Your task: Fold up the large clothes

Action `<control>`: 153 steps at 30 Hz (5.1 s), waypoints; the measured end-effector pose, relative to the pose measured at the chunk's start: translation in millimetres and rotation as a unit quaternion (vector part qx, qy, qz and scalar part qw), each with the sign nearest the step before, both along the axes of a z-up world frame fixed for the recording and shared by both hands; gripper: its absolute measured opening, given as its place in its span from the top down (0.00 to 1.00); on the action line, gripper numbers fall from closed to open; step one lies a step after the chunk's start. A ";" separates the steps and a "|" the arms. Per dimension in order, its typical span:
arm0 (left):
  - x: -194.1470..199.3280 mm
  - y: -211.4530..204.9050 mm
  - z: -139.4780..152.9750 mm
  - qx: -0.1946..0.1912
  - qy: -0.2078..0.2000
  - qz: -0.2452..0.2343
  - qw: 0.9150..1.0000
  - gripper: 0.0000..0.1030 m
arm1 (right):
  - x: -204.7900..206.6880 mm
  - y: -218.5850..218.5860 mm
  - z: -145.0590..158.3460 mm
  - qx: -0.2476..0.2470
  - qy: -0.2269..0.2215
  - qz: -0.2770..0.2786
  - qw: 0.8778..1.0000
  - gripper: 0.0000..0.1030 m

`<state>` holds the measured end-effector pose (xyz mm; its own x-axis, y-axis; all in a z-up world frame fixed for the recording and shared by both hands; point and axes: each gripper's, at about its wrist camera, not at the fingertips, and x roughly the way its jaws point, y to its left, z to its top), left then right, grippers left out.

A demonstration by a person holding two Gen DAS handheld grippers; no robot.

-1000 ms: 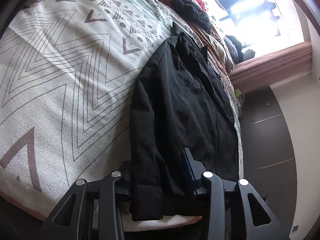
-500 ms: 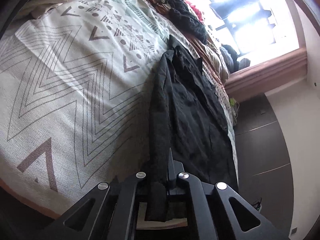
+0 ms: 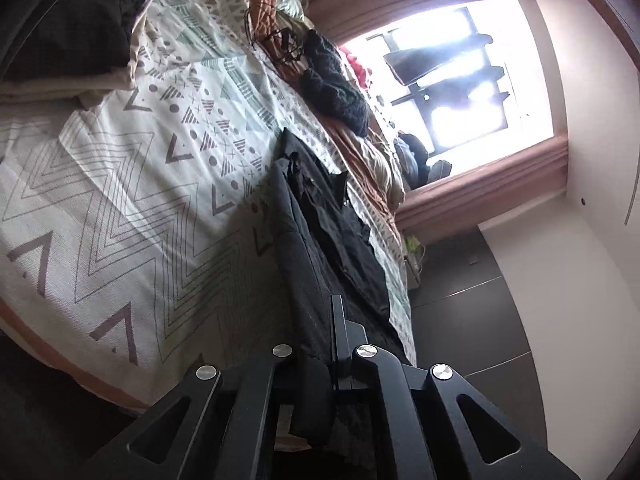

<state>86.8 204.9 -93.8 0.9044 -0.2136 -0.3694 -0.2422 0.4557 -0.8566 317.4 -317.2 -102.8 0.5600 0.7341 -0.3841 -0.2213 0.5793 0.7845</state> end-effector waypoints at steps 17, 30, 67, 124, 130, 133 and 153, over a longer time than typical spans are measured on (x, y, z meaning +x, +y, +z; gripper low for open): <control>-109.3 14.8 62.0 -0.016 -0.086 0.036 0.996 0.97 | -71.1 43.0 88.3 0.026 -0.079 0.058 0.995 0.96; -147.7 19.1 108.2 0.011 -0.129 0.057 0.990 0.97 | -108.8 37.2 134.0 0.044 -0.133 0.053 0.989 0.96; 129.7 106.9 100.5 0.003 -0.015 0.058 0.998 0.97 | 113.1 91.8 86.8 0.022 -0.020 -0.001 1.000 0.95; 167.0 131.3 -40.6 0.026 0.209 0.046 0.976 0.21 | 154.3 208.2 -32.0 -0.188 0.099 0.019 0.977 0.50; 130.4 125.5 -50.9 0.030 0.225 0.044 0.973 0.22 | 121.4 252.9 -24.4 -0.258 0.068 0.063 0.962 0.50; 114.1 124.5 -55.2 0.032 0.231 0.043 0.971 0.22 | 103.6 275.4 -20.6 -0.291 0.053 0.084 0.951 0.50; 59.8 112.9 -87.0 0.010 0.250 0.036 0.968 0.32 | 6.6 370.6 -44.0 -0.391 0.009 0.168 0.905 0.50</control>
<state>146.6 317.8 -180.8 0.6242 -0.1453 -0.7676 -0.6553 0.4377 -0.6157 324.0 53.4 -146.8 0.3451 0.3615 -0.8662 -0.4790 0.8614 0.1687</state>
